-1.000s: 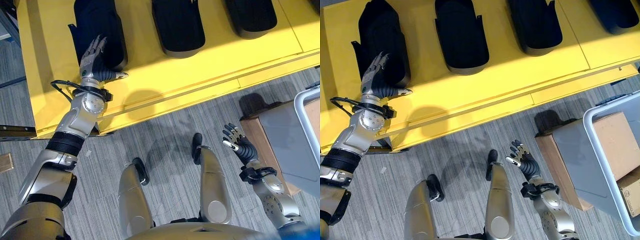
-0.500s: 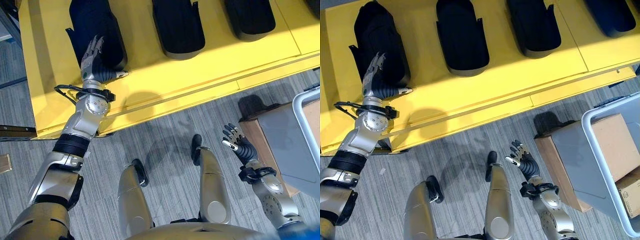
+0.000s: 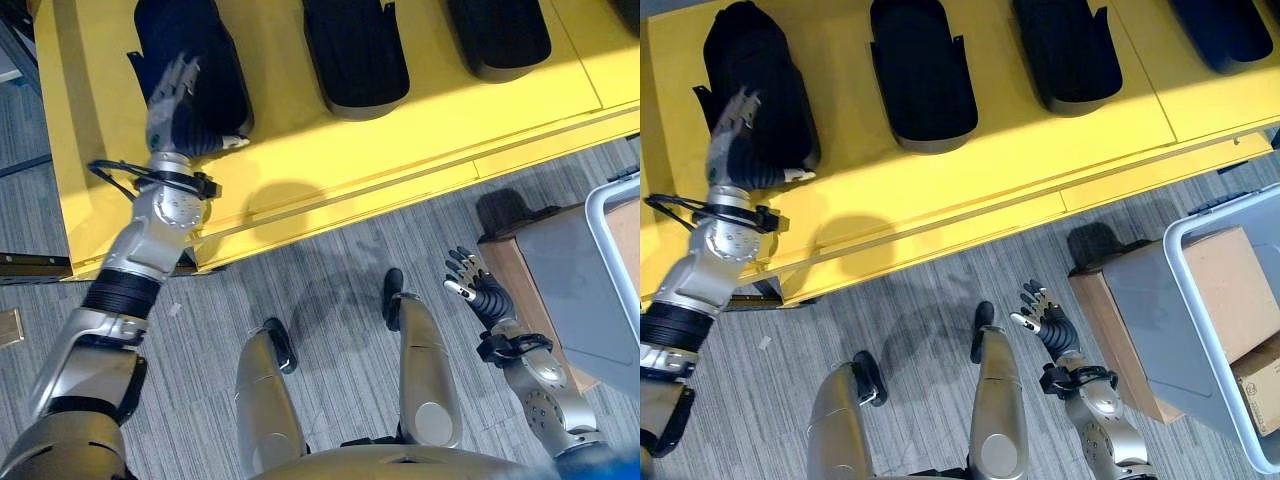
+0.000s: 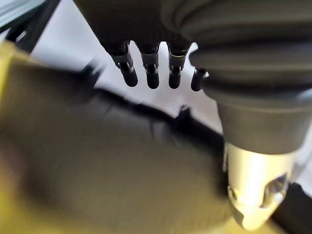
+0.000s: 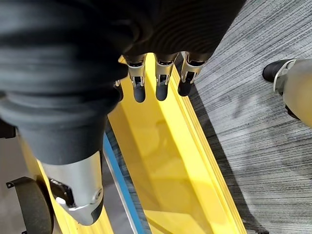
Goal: Move parts from the plastic box to the shelf.
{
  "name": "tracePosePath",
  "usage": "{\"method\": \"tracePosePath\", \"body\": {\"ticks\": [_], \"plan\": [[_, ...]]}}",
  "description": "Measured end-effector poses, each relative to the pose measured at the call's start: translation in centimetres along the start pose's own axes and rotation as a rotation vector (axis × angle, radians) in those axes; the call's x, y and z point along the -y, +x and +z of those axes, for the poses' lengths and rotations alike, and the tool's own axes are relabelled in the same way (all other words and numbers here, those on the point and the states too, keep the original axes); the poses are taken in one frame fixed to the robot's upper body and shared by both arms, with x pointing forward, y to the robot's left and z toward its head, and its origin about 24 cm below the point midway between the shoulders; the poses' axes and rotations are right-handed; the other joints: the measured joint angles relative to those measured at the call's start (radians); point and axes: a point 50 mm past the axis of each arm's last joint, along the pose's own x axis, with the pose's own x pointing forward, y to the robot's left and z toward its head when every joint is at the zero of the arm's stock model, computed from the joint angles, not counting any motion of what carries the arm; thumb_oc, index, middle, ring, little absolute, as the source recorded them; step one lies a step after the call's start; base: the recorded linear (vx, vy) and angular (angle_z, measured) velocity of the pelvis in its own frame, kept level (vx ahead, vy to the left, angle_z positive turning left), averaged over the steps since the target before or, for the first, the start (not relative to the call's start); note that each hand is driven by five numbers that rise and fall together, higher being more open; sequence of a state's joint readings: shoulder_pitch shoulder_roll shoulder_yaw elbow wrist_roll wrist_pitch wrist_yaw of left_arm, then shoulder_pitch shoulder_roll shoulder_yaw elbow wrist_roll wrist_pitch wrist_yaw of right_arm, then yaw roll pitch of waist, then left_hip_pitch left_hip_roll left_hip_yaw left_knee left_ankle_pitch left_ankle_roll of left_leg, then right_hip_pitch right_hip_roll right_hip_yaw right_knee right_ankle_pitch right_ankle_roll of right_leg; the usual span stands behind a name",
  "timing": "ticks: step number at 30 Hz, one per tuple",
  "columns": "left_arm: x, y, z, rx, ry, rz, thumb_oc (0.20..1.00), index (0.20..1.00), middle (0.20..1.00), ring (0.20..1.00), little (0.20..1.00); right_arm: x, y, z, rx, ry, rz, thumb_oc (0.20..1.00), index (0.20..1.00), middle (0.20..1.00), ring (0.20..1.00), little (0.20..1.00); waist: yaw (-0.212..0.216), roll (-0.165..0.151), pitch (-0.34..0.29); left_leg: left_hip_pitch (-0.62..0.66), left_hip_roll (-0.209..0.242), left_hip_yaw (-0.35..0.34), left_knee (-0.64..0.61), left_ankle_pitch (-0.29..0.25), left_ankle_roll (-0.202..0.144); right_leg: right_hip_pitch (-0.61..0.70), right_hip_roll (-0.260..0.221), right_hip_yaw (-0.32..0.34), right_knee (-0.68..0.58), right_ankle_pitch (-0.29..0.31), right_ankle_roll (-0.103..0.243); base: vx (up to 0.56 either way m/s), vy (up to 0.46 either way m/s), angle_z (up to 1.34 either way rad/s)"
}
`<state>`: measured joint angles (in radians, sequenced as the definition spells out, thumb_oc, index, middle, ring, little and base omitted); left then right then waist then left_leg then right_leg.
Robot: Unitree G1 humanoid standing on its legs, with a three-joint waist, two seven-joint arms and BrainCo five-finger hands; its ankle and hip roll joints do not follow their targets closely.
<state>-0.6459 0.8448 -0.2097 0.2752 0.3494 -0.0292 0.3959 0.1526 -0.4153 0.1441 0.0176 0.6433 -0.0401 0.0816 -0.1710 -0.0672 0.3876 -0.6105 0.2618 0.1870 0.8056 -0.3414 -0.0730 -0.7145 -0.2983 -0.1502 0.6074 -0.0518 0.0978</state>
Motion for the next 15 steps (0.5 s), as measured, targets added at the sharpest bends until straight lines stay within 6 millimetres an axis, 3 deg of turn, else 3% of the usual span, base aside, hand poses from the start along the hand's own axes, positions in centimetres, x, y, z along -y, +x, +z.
{"method": "tracePosePath", "body": {"ticks": [11,15], "plan": [[-2.9,0.7,-0.3,0.092,0.202,0.001,1.000,1.000,1.000,1.000,1.000,0.4,-0.1,0.3,-0.008,-0.032,0.024,1.000,1.000,1.000,1.000,1.000,0.013,0.014,0.002,0.001,0.000,-0.001,0.001,0.000,-0.001,-0.004,-0.002,0.001,0.011,-0.005,-0.004,0.00,0.000,0.00],[-3.7,0.9,0.7,0.148,0.211,0.019,1.000,1.000,1.000,1.000,1.000,0.4,-0.2,0.3,-0.008,-0.033,0.028,1.000,1.000,1.000,1.000,1.000,0.018,0.014,0.003,0.001,0.000,-0.001,0.001,0.000,-0.001,-0.006,-0.002,0.001,0.015,-0.010,-0.007,0.00,0.000,0.00]]}}
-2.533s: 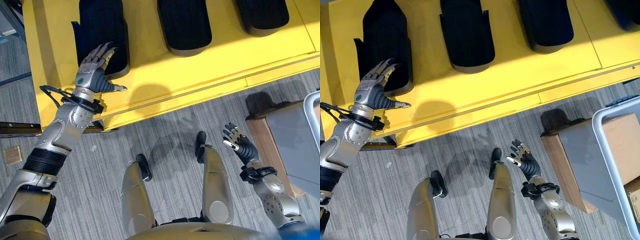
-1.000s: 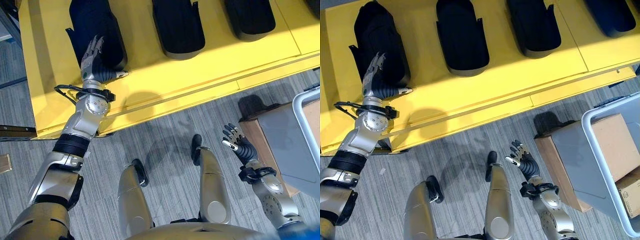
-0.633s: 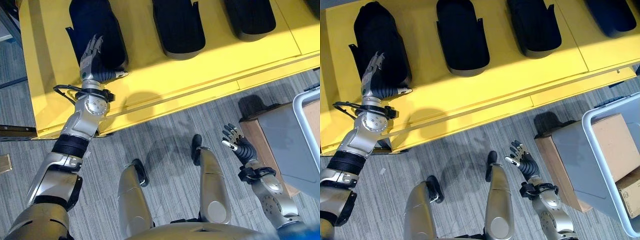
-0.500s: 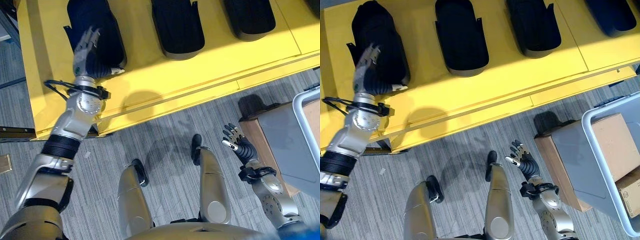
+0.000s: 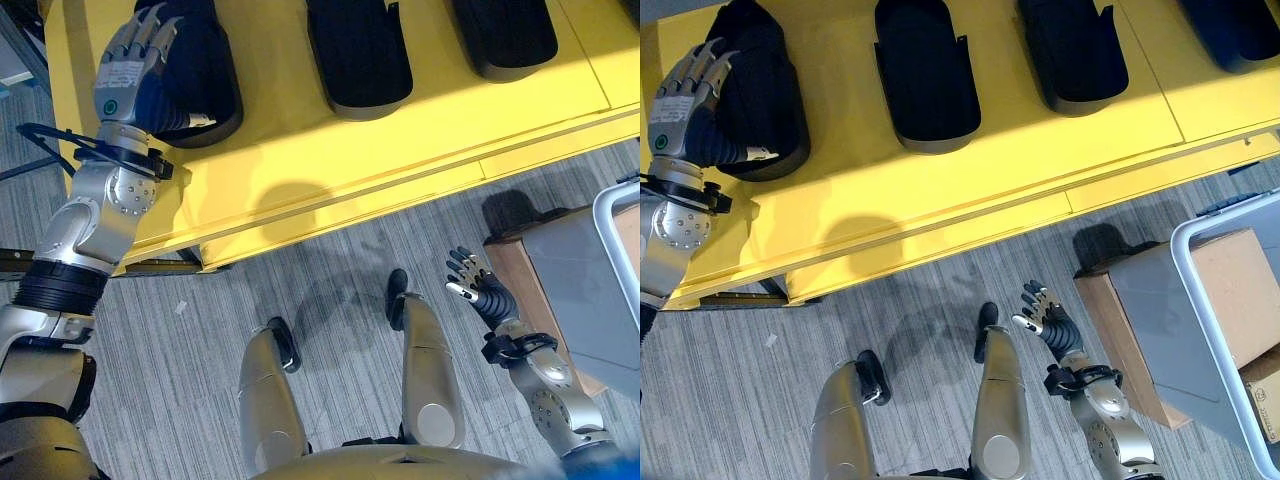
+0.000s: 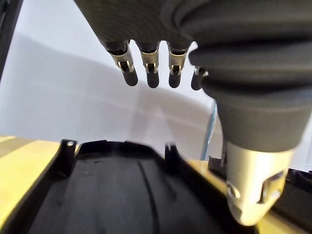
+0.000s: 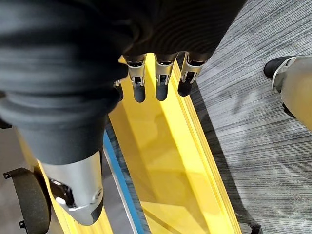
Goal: Move parts from the plastic box to the shelf.
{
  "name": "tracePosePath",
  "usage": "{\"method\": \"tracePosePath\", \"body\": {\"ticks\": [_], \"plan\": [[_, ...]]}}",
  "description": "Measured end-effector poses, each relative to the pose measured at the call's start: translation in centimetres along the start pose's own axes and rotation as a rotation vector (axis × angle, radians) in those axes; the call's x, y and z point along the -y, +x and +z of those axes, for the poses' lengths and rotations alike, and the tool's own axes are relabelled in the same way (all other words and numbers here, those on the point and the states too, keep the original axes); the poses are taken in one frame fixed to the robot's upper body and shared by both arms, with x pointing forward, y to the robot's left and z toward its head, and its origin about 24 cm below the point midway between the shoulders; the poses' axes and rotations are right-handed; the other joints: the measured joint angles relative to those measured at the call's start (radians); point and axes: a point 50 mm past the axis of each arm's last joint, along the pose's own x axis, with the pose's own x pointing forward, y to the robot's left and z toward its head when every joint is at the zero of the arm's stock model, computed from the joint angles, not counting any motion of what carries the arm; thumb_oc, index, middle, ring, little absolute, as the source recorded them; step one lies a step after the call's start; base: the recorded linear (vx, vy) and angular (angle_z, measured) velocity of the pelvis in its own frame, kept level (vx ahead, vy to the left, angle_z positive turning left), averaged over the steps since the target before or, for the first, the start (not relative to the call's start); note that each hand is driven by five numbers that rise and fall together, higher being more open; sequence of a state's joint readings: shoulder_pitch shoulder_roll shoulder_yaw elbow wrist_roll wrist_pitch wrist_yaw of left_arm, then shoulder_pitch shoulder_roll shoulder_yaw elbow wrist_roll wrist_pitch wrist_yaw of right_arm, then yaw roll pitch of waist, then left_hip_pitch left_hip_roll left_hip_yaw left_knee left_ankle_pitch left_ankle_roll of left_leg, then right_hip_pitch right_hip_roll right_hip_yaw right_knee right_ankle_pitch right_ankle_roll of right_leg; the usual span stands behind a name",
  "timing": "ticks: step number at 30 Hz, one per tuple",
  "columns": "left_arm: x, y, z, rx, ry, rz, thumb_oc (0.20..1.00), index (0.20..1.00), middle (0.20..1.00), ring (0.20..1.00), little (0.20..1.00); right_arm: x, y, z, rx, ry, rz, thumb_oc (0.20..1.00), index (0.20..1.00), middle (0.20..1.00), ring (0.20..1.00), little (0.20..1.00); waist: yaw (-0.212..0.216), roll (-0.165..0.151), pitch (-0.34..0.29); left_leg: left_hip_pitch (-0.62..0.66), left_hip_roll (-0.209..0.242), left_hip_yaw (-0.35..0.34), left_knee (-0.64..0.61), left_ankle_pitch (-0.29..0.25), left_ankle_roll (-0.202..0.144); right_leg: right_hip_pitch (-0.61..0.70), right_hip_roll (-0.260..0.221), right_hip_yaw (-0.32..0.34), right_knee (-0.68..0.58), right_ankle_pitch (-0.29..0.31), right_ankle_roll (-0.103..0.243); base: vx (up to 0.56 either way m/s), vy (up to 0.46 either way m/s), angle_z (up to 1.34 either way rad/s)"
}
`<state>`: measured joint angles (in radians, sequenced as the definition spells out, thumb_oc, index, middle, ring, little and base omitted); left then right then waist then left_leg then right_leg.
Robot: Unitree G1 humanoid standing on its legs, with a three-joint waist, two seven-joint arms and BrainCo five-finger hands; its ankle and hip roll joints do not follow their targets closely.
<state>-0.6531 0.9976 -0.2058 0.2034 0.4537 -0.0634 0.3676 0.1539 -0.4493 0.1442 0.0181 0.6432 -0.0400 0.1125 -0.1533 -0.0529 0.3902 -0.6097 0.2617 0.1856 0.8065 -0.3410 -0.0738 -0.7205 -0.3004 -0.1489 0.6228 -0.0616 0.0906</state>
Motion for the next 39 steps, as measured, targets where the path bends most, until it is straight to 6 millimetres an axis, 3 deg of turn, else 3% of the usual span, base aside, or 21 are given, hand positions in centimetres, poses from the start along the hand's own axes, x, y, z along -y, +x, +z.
{"method": "tracePosePath", "body": {"ticks": [6,10,19,23,27,33,39], "plan": [[-1.4,-0.5,1.3,0.075,-0.058,0.052,1.000,1.000,1.000,1.000,1.000,0.1,0.0,0.2,0.008,-0.001,-0.003,1.000,1.000,1.000,1.000,1.000,0.009,0.001,0.001,0.006,0.000,-0.003,-0.002,0.000,0.000,0.000,-0.001,0.000,0.014,-0.004,-0.001,0.00,0.000,0.00],[-1.3,-1.2,1.4,0.081,-0.103,0.039,1.000,1.000,1.000,1.000,1.000,0.3,0.0,0.4,0.022,-0.004,-0.010,1.000,1.000,1.000,1.000,1.000,0.016,0.002,0.001,0.010,0.000,-0.005,-0.001,0.000,-0.001,0.004,-0.001,0.000,0.017,-0.006,-0.002,0.00,0.000,0.00],[-0.5,-5.0,1.9,0.053,-0.265,-0.002,1.000,1.000,1.000,1.000,1.000,0.3,0.0,0.4,0.025,-0.006,-0.013,1.000,1.000,1.000,1.000,1.000,0.035,0.016,0.005,0.036,-0.001,-0.003,-0.007,0.000,-0.001,0.034,0.000,-0.001,0.001,-0.009,-0.005,0.00,0.000,0.00],[1.1,-7.5,2.1,-0.012,-0.376,-0.066,1.000,1.000,1.000,1.000,1.000,0.3,0.0,0.5,0.023,-0.033,-0.015,1.000,1.000,1.000,1.000,1.000,0.048,0.019,0.006,0.077,-0.003,-0.004,-0.024,0.002,-0.002,0.073,0.000,-0.005,0.000,-0.014,0.001,0.01,-0.001,0.03],[2.5,-10.1,3.0,-0.087,-0.560,-0.072,1.000,1.000,1.000,1.000,1.000,0.3,0.0,0.6,0.027,-0.042,-0.020,1.000,1.000,1.000,1.000,1.000,0.059,0.021,0.005,0.143,-0.007,-0.004,-0.063,0.005,-0.007,0.135,-0.002,-0.015,-0.018,-0.027,0.000,0.02,-0.011,0.04],[6.3,-14.9,4.4,-0.389,-1.183,-0.095,1.000,1.000,1.000,1.000,1.000,-0.3,0.6,1.4,0.066,-0.040,-0.011,1.000,1.000,1.000,1.000,1.000,0.062,0.022,0.003,0.263,-0.011,-0.001,-0.130,0.019,-0.020,0.258,0.003,-0.035,-0.068,-0.026,0.004,0.03,-0.010,0.03],[8.5,-20.2,4.9,-0.630,-1.486,-0.242,1.000,1.000,1.000,1.000,1.000,-0.2,0.5,1.5,0.064,-0.075,-0.026,1.000,1.000,1.000,1.000,1.000,0.078,0.052,-0.045,0.384,-0.023,-0.004,-0.257,0.059,-0.030,0.395,0.012,-0.081,-0.181,-0.003,0.016,0.04,-0.009,0.10]]}}
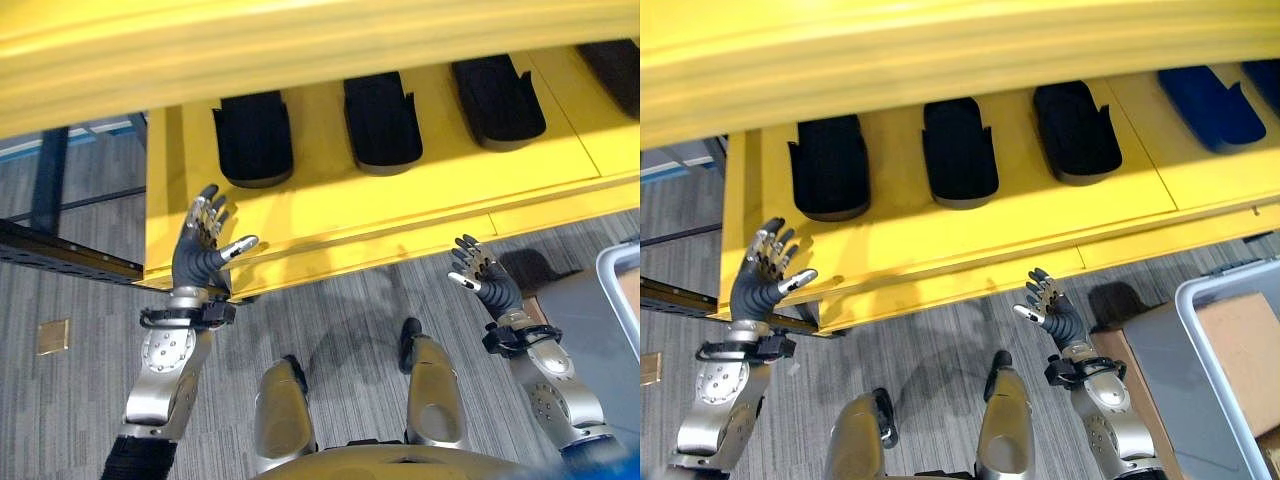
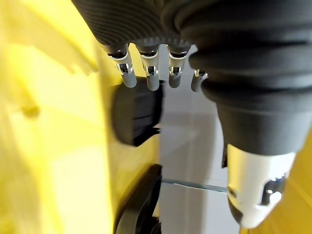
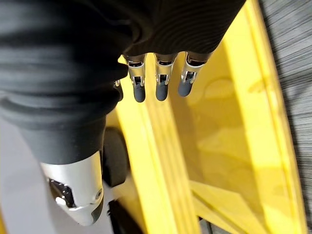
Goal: Move parts from the plastic box to the shelf.
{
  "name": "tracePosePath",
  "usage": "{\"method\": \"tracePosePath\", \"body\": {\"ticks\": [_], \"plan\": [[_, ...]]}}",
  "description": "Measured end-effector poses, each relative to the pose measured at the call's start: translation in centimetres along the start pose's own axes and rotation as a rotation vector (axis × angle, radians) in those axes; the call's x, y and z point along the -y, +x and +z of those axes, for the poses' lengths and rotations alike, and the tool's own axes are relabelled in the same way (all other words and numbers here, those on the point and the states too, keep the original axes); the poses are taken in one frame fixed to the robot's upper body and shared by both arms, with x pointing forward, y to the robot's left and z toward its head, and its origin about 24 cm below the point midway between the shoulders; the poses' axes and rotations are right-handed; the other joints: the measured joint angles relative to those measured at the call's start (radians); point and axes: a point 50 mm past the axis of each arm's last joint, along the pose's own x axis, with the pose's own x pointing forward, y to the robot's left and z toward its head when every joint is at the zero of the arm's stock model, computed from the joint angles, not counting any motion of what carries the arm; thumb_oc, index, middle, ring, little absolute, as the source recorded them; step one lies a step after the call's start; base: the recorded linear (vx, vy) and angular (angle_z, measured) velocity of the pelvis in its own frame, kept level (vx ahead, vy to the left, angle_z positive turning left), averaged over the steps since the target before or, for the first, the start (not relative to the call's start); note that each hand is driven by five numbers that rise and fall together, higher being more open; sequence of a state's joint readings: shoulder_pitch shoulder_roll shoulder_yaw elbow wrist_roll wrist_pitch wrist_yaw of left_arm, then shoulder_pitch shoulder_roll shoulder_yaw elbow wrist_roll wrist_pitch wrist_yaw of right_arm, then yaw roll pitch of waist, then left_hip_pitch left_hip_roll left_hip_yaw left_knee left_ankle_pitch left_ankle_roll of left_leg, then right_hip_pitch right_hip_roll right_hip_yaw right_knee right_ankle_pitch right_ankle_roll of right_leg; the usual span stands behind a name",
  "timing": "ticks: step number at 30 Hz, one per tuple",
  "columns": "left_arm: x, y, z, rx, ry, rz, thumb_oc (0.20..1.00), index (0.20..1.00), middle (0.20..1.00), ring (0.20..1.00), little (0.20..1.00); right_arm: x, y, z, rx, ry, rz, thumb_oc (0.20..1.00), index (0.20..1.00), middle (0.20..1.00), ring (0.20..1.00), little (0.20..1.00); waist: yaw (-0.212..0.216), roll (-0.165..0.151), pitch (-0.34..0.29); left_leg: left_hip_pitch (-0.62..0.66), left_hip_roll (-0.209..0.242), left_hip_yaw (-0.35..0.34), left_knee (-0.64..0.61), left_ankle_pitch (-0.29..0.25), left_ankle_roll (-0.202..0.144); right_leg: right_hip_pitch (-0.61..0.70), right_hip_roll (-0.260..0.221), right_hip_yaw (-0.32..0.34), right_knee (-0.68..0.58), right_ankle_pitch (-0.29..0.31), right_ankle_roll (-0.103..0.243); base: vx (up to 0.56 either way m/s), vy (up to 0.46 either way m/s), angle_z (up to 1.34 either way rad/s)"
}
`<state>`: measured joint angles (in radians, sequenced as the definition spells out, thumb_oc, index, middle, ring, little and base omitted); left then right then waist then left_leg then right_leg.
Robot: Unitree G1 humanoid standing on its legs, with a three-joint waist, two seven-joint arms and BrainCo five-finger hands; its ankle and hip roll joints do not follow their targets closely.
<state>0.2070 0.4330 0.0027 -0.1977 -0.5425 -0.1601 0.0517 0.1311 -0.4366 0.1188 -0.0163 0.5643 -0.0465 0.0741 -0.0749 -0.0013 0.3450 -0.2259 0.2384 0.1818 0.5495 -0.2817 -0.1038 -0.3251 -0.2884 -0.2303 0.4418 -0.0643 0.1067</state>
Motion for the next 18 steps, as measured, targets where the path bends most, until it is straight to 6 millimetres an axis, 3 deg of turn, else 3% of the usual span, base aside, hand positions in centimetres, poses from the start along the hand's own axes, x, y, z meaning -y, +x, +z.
{"method": "tracePosePath", "body": {"ticks": [2,4,11,14,18], "plan": [[-0.2,-0.8,-1.1,-0.062,-0.046,-0.001,1.000,1.000,1.000,1.000,1.000,0.0,-0.3,-0.6,-0.022,0.018,-0.013,1.000,1.000,1.000,1.000,1.000,0.002,0.007,-0.024,0.046,-0.009,0.005,-0.059,0.020,-0.002,0.046,0.005,-0.010,-0.051,0.018,0.004,0.04,-0.008,0.05],[-0.6,-1.9,-3.3,-0.170,-0.111,0.025,1.000,1.000,1.000,1.000,1.000,0.4,-1.1,-1.8,-0.065,0.051,-0.052,1.000,1.000,1.000,1.000,1.000,0.006,0.021,-0.090,0.101,-0.024,-0.001,-0.157,0.064,-0.002,0.114,0.006,-0.038,-0.138,0.047,0.011,0.04,-0.007,0.24],[-1.4,-5.7,-7.1,-0.375,-0.180,0.091,1.000,1.000,1.000,1.000,1.000,1.1,-2.9,-3.8,-0.165,0.068,-0.096,1.000,1.000,1.000,1.000,1.000,0.011,0.021,-0.253,0.296,-0.046,0.007,-0.454,0.186,-0.019,0.314,0.052,-0.105,-0.398,0.137,0.022,0.06,-0.012,0.12],[-1.2,-6.7,-8.7,-0.430,-0.223,0.122,1.000,1.000,1.000,1.000,1.000,1.0,-3.4,-4.6,-0.193,0.086,-0.111,1.000,1.000,1.000,1.000,1.000,0.013,0.009,-0.292,0.327,-0.044,0.012,-0.521,0.219,-0.025,0.348,0.073,-0.116,-0.467,0.167,0.021,-0.01,-0.002,0.01],[-1.1,-7.5,-10.1,-0.498,-0.240,0.152,1.000,1.000,1.000,1.000,1.000,0.5,-3.4,-5.1,-0.207,0.114,-0.111,1.000,1.000,1.000,1.000,1.000,0.012,0.001,-0.298,0.348,-0.044,0.027,-0.564,0.243,-0.028,0.355,0.083,-0.109,-0.504,0.191,0.017,-0.01,-0.003,-0.08]]}}
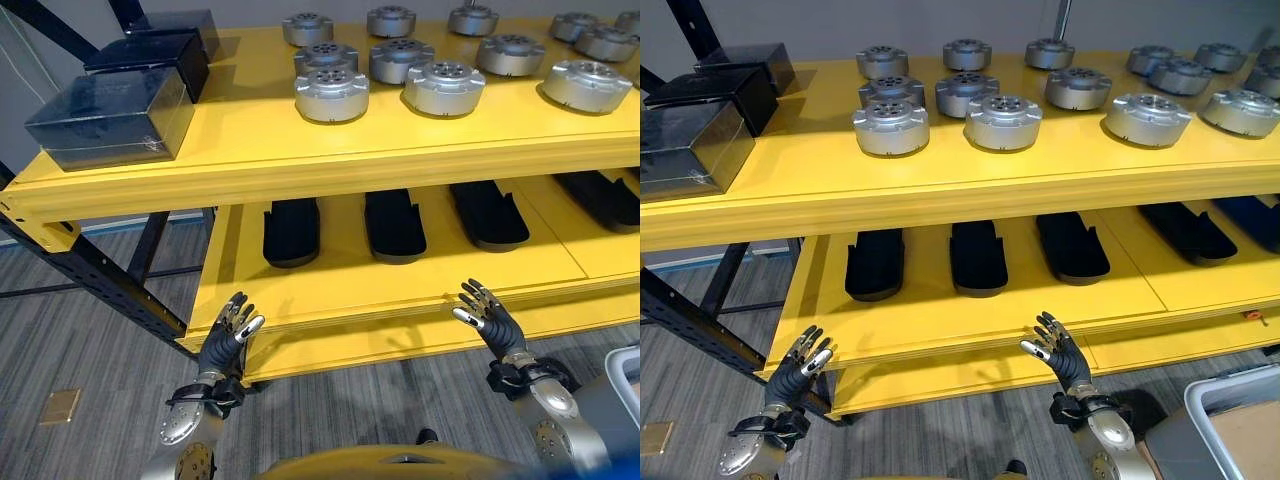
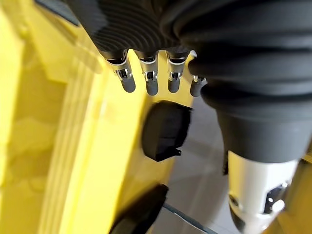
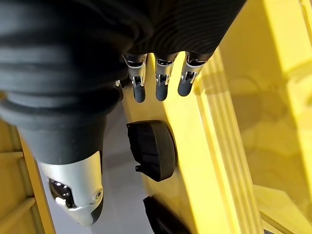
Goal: Move parts from the plastic box to the shelf.
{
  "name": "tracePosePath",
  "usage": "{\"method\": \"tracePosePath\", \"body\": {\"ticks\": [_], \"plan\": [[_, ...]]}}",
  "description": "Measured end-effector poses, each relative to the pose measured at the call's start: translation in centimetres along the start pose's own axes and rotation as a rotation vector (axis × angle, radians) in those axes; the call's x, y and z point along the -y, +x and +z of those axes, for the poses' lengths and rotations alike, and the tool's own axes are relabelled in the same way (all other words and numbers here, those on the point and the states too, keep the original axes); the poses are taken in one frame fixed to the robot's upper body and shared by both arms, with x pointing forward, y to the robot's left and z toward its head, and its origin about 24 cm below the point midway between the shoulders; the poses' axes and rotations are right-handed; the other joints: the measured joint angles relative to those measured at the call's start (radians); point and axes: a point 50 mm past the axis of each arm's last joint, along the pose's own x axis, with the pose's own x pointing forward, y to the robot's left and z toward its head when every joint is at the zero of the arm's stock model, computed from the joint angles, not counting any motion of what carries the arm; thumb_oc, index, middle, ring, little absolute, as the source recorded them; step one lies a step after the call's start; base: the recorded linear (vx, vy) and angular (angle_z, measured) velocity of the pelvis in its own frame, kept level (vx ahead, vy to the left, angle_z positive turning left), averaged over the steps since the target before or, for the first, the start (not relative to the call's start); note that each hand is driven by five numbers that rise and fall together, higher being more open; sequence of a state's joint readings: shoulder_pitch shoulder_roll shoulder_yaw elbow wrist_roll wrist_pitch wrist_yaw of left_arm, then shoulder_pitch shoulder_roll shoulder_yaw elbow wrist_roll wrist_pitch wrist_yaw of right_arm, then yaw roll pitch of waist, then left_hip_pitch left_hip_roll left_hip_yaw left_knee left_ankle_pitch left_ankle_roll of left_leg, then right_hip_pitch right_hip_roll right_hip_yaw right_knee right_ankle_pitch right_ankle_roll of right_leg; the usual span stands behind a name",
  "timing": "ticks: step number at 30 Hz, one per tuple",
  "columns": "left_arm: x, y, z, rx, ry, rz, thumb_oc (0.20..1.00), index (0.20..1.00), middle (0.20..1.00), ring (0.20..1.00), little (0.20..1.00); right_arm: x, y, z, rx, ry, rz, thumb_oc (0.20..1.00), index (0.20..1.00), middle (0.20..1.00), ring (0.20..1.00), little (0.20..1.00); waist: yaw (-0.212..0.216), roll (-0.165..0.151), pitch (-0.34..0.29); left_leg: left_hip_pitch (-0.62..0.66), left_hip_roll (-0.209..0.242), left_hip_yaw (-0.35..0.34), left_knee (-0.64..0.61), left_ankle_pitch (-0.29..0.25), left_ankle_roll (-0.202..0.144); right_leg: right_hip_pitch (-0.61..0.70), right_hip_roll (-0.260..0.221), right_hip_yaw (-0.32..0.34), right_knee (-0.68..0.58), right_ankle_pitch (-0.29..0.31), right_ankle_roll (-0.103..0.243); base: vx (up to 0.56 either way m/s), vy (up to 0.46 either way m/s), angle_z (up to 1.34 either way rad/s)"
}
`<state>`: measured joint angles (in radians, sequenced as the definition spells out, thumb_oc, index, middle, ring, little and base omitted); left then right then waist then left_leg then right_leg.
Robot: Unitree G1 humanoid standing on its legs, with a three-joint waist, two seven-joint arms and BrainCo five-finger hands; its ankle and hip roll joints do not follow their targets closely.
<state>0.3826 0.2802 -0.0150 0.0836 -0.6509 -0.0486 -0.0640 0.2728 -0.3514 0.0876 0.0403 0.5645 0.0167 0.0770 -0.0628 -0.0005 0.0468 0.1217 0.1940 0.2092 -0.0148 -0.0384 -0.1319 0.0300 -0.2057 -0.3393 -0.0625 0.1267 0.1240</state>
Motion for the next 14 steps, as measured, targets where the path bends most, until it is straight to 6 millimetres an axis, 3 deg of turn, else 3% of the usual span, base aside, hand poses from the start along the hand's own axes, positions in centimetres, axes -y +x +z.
{"method": "tracePosePath", "body": {"ticks": [14], "plan": [[-0.5,0.0,-0.7,-0.044,0.086,0.038,1.000,1.000,1.000,1.000,1.000,-0.6,-0.3,-1.7,-0.050,0.067,-0.036,1.000,1.000,1.000,1.000,1.000,-0.003,-0.012,-0.009,0.006,-0.002,0.008,-0.002,0.002,-0.001,0.004,0.001,0.011,-0.008,0.007,0.000,0.00,0.000,0.00]]}}
